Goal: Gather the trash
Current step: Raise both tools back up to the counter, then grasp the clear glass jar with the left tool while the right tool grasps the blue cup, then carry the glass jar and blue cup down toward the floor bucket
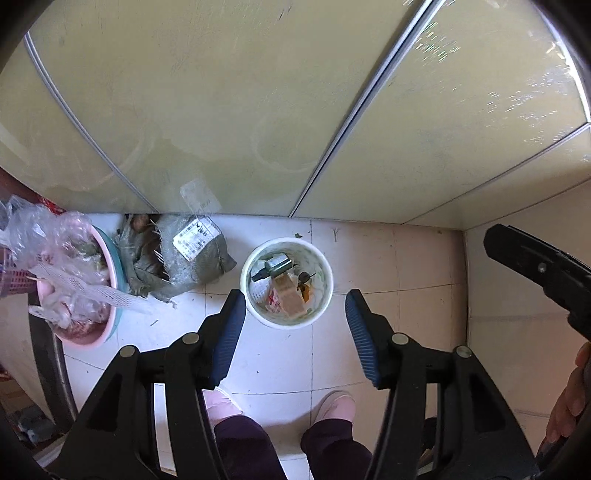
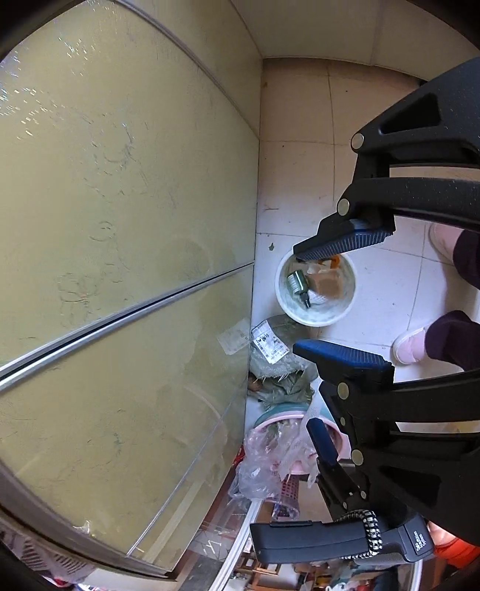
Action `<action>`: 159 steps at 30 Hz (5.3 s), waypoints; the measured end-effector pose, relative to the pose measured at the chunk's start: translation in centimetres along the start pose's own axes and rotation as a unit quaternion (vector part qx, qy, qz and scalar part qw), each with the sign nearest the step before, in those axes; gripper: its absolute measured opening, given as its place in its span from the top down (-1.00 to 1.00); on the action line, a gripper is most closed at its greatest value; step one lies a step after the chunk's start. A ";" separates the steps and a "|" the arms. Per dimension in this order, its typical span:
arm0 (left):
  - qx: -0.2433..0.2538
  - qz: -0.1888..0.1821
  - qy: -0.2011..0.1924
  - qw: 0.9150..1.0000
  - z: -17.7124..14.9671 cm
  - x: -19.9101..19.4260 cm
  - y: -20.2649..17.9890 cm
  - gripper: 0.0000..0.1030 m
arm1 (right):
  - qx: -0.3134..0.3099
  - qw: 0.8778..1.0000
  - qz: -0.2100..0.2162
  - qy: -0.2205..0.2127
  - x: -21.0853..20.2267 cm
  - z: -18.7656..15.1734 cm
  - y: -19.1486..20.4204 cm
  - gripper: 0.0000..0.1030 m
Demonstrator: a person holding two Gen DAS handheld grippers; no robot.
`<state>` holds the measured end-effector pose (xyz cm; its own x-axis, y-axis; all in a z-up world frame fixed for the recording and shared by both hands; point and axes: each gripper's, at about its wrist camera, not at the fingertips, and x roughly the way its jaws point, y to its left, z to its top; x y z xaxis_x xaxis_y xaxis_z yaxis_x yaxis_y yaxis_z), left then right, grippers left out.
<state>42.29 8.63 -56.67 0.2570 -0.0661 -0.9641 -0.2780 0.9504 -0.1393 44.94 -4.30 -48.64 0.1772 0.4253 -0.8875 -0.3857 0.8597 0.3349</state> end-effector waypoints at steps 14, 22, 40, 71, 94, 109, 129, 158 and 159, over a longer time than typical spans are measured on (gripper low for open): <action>0.063 -0.013 -0.099 0.993 4.7 -21.6 -3.3 -0.07 | 0.015 0.996 -0.026 -0.084 -17.7 3.5 5.0 0.19; 0.103 -0.032 -0.192 0.975 7.6 -34.8 -3.4 -0.07 | 0.020 0.981 -0.055 -0.183 -29.5 5.5 9.7 0.19; 0.160 -0.049 -0.347 0.923 13.6 -48.7 -2.8 -0.77 | 0.019 0.929 -0.121 -0.350 -39.9 9.3 16.6 -0.21; -0.030 0.089 -0.243 0.965 51.2 -26.6 -10.2 -0.81 | -0.142 0.972 0.027 -0.187 -17.1 52.7 -1.1 -0.30; -0.046 0.109 -0.185 0.976 60.1 -15.9 -7.8 -0.78 | -0.173 0.976 0.036 -0.130 -7.9 59.1 1.5 -0.23; -0.016 0.145 -0.187 0.971 65.4 -11.8 -9.5 -0.19 | -0.079 0.978 0.033 -0.189 -19.8 51.6 -6.8 -0.23; 0.071 0.083 -0.242 0.964 53.7 -25.1 -13.8 -0.18 | -0.025 0.970 0.025 -0.241 -27.5 43.5 -5.4 -0.23; 0.177 -0.015 -0.258 0.950 14.5 -41.5 -3.3 -0.18 | 0.053 0.953 -0.047 -0.296 -35.7 10.1 14.6 -0.23; 0.175 -0.017 -0.255 0.951 14.0 -41.5 -3.3 -0.18 | 0.050 0.954 -0.048 -0.293 -35.9 9.6 14.7 -0.23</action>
<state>45.46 12.48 -13.09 0.7001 -0.0274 -0.7135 0.0412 0.9992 0.0020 41.58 -4.23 -8.88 0.6942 0.4035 -0.5961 -0.2590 0.9127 0.3162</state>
